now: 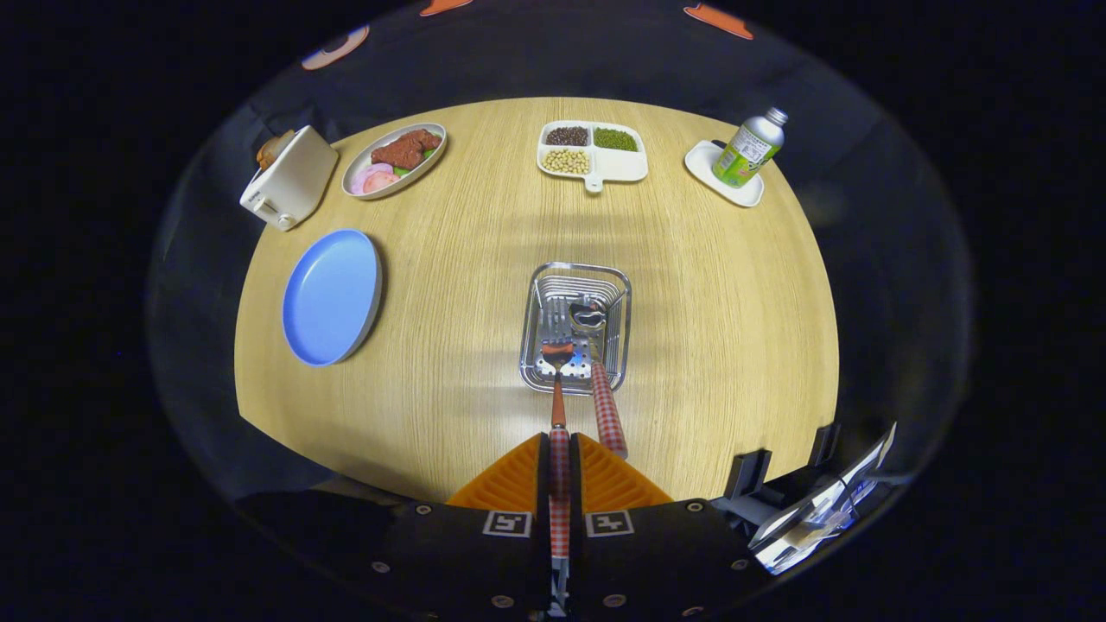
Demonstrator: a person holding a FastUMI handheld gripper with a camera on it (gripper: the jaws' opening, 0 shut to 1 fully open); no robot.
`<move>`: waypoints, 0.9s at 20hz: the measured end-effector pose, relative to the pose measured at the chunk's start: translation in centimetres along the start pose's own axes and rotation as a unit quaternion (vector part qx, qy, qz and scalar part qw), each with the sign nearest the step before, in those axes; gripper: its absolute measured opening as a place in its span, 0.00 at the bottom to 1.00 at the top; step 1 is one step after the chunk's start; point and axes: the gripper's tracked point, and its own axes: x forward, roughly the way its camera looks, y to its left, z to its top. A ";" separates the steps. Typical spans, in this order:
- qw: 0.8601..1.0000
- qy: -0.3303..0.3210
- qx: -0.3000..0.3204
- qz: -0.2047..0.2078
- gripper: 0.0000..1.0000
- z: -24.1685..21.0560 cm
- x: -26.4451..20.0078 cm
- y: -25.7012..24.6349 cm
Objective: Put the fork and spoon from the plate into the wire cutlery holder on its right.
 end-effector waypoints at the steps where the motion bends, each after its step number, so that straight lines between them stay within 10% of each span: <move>1: 1.000 0.006 -0.002 0.004 0.08 0.2 0.0 0.0; 18: 0.992 0.120 0.012 0.034 0.09 2.6 2.8 0.0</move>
